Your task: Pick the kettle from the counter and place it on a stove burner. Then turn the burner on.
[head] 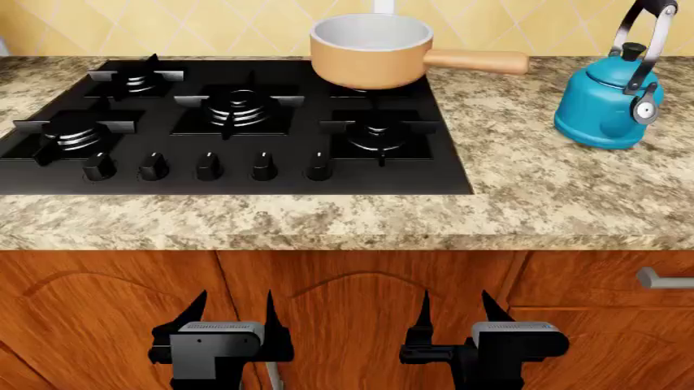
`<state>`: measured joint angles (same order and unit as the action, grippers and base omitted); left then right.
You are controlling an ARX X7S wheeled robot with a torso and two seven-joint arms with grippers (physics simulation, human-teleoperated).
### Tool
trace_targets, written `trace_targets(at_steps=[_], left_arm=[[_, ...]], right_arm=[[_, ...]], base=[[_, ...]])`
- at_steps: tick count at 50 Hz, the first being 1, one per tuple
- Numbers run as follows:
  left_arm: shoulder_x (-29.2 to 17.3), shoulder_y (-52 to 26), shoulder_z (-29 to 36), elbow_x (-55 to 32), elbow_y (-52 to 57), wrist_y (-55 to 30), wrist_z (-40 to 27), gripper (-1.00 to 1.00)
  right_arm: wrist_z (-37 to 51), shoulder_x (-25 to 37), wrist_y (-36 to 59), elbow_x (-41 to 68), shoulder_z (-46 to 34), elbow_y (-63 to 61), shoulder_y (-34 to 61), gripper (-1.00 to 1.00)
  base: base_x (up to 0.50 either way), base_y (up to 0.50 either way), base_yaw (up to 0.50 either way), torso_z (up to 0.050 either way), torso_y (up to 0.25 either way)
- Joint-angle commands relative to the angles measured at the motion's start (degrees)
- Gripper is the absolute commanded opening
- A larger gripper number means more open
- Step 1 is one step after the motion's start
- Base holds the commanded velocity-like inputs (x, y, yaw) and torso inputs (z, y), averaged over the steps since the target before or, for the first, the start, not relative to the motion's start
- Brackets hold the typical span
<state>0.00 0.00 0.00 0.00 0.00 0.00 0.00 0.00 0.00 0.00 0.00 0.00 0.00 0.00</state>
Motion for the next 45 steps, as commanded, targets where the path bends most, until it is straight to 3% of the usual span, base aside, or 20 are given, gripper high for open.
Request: trace_targets(at_steps=[1,13,45], left_arm=[[-0.93,0.14,1.04,-0.92,0.06,0.25,-0.98,1.00],[-2.81,-0.15,3.23,-2.80,-0.57,0.45,-3.13,1.00],[-5.28,-0.43,6.37,-5.52,-0.68,1.26,-5.22,1.00]], right_arm=[[1.24,0.87,-0.04,1.04,-0.98,-0.71,-0.41,1.00],[4.39,2.64,-0.38,2.44,-3.21,0.50,0.21,1.00],[7.09,5.07,-1.05,5.03,-6.04,0.83,0.40,1.00]], base=[[0.00,0.00,0.00,0.000,0.000],[0.00,-0.03,0.00,0.000,0.000],[0.00,-0.48,0.00,0.000,0.000]])
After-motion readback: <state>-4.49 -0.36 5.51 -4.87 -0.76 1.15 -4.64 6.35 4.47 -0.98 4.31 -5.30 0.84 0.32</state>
